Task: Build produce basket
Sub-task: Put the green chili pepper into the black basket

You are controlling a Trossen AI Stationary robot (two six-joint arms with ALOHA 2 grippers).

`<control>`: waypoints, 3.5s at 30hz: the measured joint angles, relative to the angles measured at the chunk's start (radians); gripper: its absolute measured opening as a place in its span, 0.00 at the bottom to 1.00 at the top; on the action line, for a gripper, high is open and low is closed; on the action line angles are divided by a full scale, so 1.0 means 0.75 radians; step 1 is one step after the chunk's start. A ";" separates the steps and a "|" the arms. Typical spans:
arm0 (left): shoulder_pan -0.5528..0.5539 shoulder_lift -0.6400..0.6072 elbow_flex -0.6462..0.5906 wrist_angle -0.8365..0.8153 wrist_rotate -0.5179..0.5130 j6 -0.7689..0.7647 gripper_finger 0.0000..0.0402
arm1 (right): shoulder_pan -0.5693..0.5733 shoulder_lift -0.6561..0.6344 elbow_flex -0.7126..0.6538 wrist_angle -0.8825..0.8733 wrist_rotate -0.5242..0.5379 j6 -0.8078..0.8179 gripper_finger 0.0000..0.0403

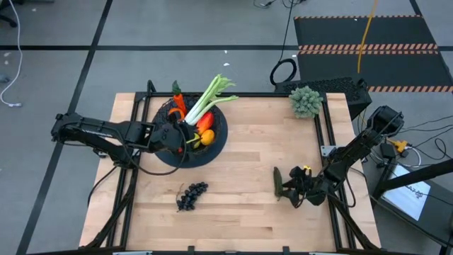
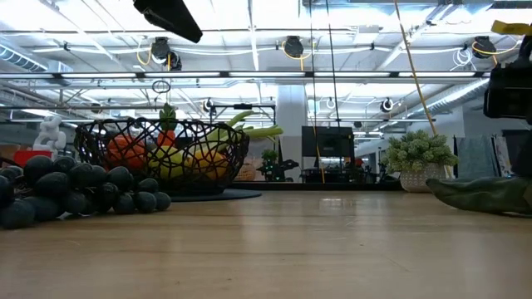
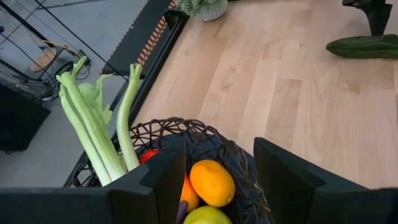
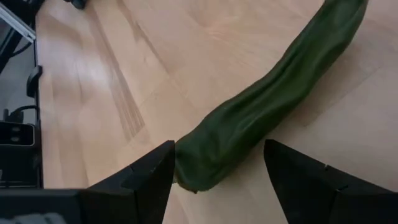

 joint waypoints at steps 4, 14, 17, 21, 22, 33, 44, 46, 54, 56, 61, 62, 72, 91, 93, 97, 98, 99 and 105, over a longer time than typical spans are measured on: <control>0.000 0.000 0.000 0.000 0.000 -0.006 0.48 | -0.002 0.000 0.001 -0.002 0.011 0.030 0.60; 0.000 0.000 0.000 0.017 0.001 -0.005 0.48 | -0.123 0.076 0.007 0.005 -0.003 0.066 0.60; 0.000 0.000 0.000 0.020 0.001 -0.005 0.48 | -0.148 0.116 0.008 0.013 -0.014 0.063 0.59; 0.000 0.000 0.000 0.020 0.001 0.009 0.48 | -0.163 0.126 0.007 0.010 0.005 0.014 0.55; 0.000 0.000 0.000 0.021 0.001 0.009 0.48 | -0.166 0.122 0.006 0.006 0.009 0.001 0.52; 0.000 0.000 0.000 0.020 0.001 0.009 0.48 | -0.171 0.073 -0.001 -0.010 0.014 -0.124 0.27; 0.000 0.000 0.000 0.053 0.002 0.008 0.48 | -0.266 -0.073 -0.001 0.263 0.112 -0.729 0.30; 0.000 0.000 0.000 0.055 0.002 0.008 0.48 | -0.294 -0.098 -0.001 0.349 0.127 -0.916 0.29; -0.003 0.000 0.000 0.072 0.006 -0.012 0.48 | -0.388 -0.150 -0.001 0.558 0.128 -1.701 0.29; -0.012 0.000 0.000 0.080 0.006 -0.017 0.48 | -0.403 -0.150 -0.001 0.557 0.126 -1.842 0.29; -0.041 0.000 0.000 0.081 0.010 0.000 0.48 | -0.420 -0.150 -0.001 0.558 0.125 -2.180 0.29; -0.043 0.000 0.000 0.082 0.010 0.000 0.48 | -0.421 -0.150 -0.001 0.558 0.124 -2.253 0.29; -0.046 0.000 0.000 0.160 0.049 -0.008 0.48 | -0.421 -0.150 0.000 0.558 0.123 -2.784 0.29; -0.047 0.001 0.000 0.222 0.074 0.041 0.48 | -0.493 -0.150 0.002 0.646 0.123 -2.212 0.29; -0.057 0.005 0.000 0.255 0.074 0.061 0.48 | -0.493 -0.150 0.002 0.684 0.123 -2.065 0.29; -0.091 0.029 0.000 0.335 0.074 0.129 0.48 | -0.492 -0.150 0.002 0.723 0.123 -1.840 0.29; -0.098 0.041 0.001 0.357 0.075 0.153 0.48 | -0.493 -0.150 0.002 0.734 0.123 -1.797 0.29; -0.109 0.054 0.000 0.363 0.077 0.177 0.49 | -0.493 -0.150 0.002 0.748 0.123 -1.755 0.29; -0.128 0.184 -0.001 0.602 0.095 0.274 0.62 | -0.492 -0.150 0.002 0.806 0.123 -1.577 0.29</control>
